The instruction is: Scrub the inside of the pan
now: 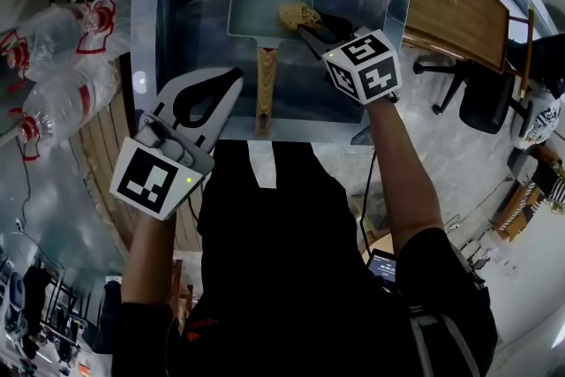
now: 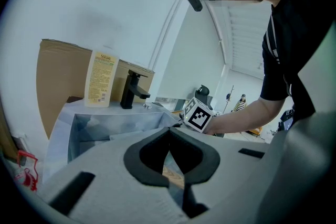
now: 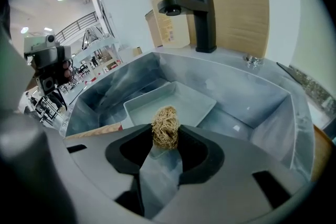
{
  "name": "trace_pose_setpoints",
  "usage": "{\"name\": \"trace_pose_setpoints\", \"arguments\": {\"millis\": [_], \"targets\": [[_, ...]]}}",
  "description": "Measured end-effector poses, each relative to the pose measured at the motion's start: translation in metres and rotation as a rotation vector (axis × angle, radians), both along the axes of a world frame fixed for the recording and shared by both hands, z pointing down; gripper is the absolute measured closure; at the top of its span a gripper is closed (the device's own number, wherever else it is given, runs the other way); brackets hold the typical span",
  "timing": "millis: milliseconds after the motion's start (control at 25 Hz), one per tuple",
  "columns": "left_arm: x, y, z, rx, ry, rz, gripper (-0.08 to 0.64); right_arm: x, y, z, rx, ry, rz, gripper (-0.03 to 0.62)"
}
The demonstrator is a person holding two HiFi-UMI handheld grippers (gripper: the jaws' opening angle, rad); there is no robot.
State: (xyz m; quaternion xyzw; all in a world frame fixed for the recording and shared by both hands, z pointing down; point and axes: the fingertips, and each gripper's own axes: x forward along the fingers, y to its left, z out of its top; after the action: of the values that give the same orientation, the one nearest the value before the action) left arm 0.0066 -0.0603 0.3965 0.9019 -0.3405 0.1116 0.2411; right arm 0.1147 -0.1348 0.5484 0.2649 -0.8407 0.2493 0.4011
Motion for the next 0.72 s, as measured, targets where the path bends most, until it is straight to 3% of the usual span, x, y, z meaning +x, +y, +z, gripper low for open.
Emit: {"name": "trace_pose_setpoints", "arguments": {"millis": [280, 720], "targets": [[-0.014, 0.003, -0.018, 0.033, -0.019, -0.016, 0.541, -0.01, -0.001, -0.025, 0.04, -0.033, 0.011, 0.443], [-0.024, 0.0, -0.071, 0.131, -0.036, -0.013, 0.541, -0.018, -0.004, -0.105, 0.146, -0.119, 0.044, 0.442]]}}
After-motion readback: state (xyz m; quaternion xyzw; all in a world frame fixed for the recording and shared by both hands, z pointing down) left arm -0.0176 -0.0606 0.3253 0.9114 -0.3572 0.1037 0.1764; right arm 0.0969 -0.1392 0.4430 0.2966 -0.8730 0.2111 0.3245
